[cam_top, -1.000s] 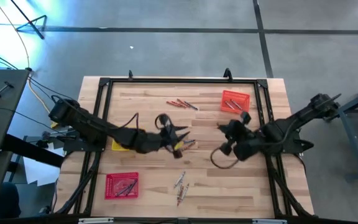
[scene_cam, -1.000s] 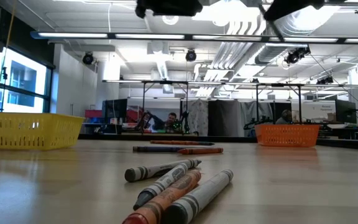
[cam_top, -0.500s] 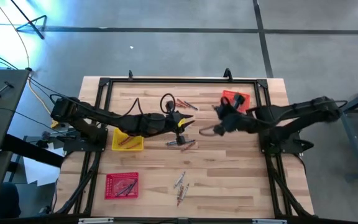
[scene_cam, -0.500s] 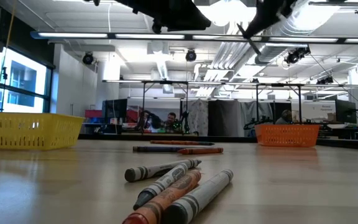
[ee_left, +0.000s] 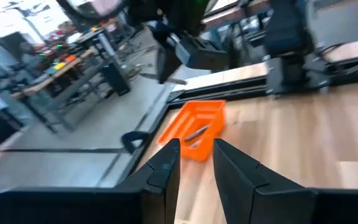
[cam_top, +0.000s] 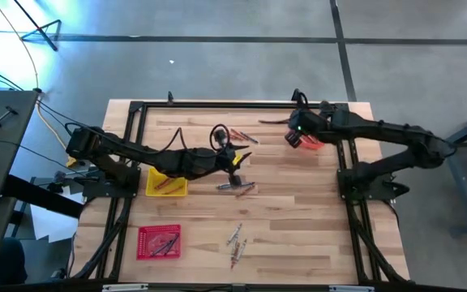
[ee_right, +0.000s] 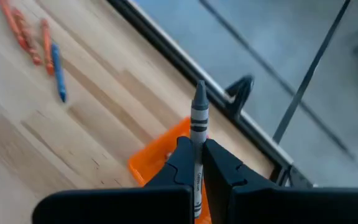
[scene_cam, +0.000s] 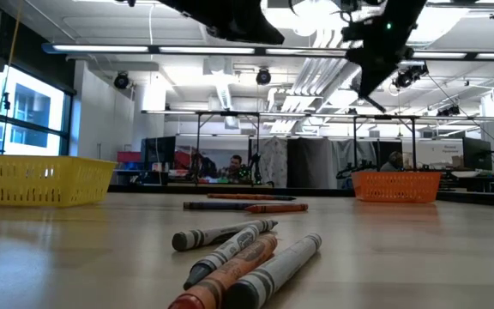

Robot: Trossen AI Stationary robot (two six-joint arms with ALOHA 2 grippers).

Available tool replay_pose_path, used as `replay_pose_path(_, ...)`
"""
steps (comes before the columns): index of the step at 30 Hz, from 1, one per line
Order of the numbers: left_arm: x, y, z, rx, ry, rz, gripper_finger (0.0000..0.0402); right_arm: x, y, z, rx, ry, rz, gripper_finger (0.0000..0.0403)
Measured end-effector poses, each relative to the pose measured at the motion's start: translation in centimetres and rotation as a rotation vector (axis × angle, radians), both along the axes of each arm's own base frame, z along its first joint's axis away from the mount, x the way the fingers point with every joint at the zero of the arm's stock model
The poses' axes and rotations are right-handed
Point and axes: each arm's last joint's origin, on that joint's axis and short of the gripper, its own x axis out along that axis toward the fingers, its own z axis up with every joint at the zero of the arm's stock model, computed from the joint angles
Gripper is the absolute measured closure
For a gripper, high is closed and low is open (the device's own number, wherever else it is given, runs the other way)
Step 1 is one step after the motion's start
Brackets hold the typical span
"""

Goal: Sort crayons
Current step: Put the gray crayon into the orange bin

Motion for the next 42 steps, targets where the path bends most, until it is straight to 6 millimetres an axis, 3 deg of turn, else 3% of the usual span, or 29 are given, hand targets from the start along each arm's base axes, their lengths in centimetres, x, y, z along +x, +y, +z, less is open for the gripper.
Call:
replay_pose_path(9, -0.1, 0.3, -0.1, -0.035, -0.017, 0.065, 0.0319, -1.7, -3.1, -5.3, 0.119, 0.027, -0.107, 0.0402)
replay_pose_path(21, -0.4, -3.0, -0.1, -0.121, -0.055, -0.016, 0.0319, -3.8, -4.9, -9.9, 0.130, 0.032, -0.208, 0.0395)
replay_pose_path(42, -0.6, -4.0, 0.0, -0.123, -0.067, -0.016, 0.0319, -4.0, -5.0, -10.5, 0.154, 0.004, -0.207, 0.0394)
